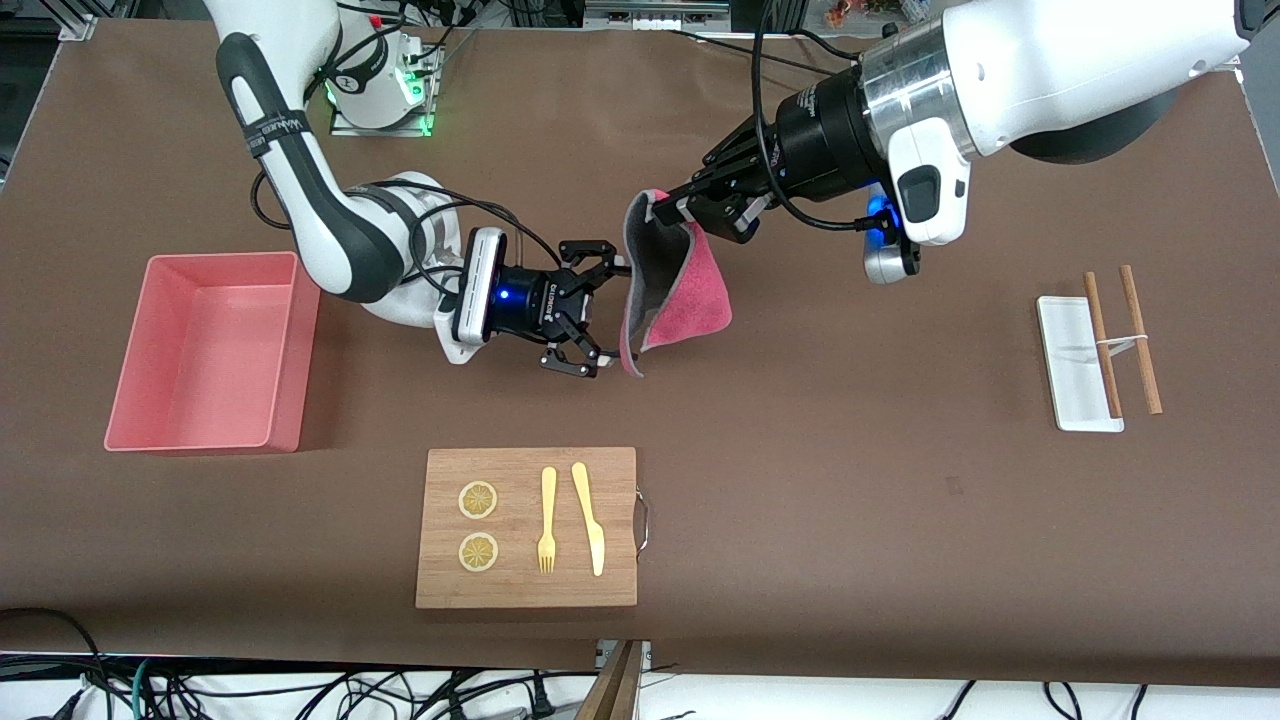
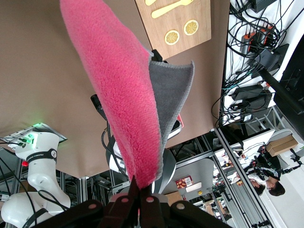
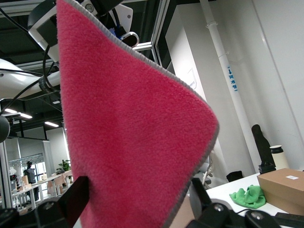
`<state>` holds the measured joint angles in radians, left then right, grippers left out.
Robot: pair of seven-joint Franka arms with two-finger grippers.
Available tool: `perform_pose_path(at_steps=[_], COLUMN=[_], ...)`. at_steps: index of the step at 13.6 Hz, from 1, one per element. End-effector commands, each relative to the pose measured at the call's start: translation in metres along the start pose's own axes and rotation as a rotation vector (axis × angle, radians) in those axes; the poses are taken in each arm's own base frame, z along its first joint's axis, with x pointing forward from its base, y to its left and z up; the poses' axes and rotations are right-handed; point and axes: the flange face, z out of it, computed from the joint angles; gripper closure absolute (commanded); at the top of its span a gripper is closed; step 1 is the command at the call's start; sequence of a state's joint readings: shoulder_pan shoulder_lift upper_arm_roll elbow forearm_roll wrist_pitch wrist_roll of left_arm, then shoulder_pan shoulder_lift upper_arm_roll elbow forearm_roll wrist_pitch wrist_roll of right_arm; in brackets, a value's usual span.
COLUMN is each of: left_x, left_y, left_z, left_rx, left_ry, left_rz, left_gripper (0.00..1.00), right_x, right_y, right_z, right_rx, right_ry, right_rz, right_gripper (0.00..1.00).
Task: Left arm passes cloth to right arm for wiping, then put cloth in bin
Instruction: 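Grasp the cloth with the right gripper beside the left gripper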
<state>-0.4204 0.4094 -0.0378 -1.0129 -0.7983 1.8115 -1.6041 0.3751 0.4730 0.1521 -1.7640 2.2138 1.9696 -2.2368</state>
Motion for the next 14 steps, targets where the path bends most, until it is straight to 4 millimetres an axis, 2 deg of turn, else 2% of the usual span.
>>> perform_pose_path(at_steps=[1,3,5,6,10,14], left_x=[-0.005,-0.004,-0.004,-0.004,-0.004,-0.004], left_y=[-0.005,-0.005,-0.005,-0.005,-0.005,-0.005], left_z=[-0.005,-0.006,-0.006,-0.006,-0.006,-0.006], left_rx=[-0.001,-0.002,-0.002,-0.002,-0.002,-0.002], left_ry=[-0.004,-0.004,-0.004,-0.002,-0.002,-0.002], left_rz=[-0.014,-0.015,-0.015,-0.013,-0.013,-0.013], left_gripper=[1.00,1.00,1.00,1.00,1.00,1.00], right_x=[0.013,0.016,0.017,0.018,0.020,0.036], right_y=[-0.003,-0.003,-0.003,-0.002,0.001,0.008], right_z=[0.007,0.011,0.011,0.010,0.008,0.008], right_rx=[-0.041,-0.038,-0.040,-0.041,-0.053,-0.042], right_ry=[0.015,0.019,0.020,0.018,0.015,0.013], right_rz=[0.029,0.029,0.045,0.048,0.048,0.012], right_gripper=[0.40,0.79,0.97,1.00,1.00,1.00])
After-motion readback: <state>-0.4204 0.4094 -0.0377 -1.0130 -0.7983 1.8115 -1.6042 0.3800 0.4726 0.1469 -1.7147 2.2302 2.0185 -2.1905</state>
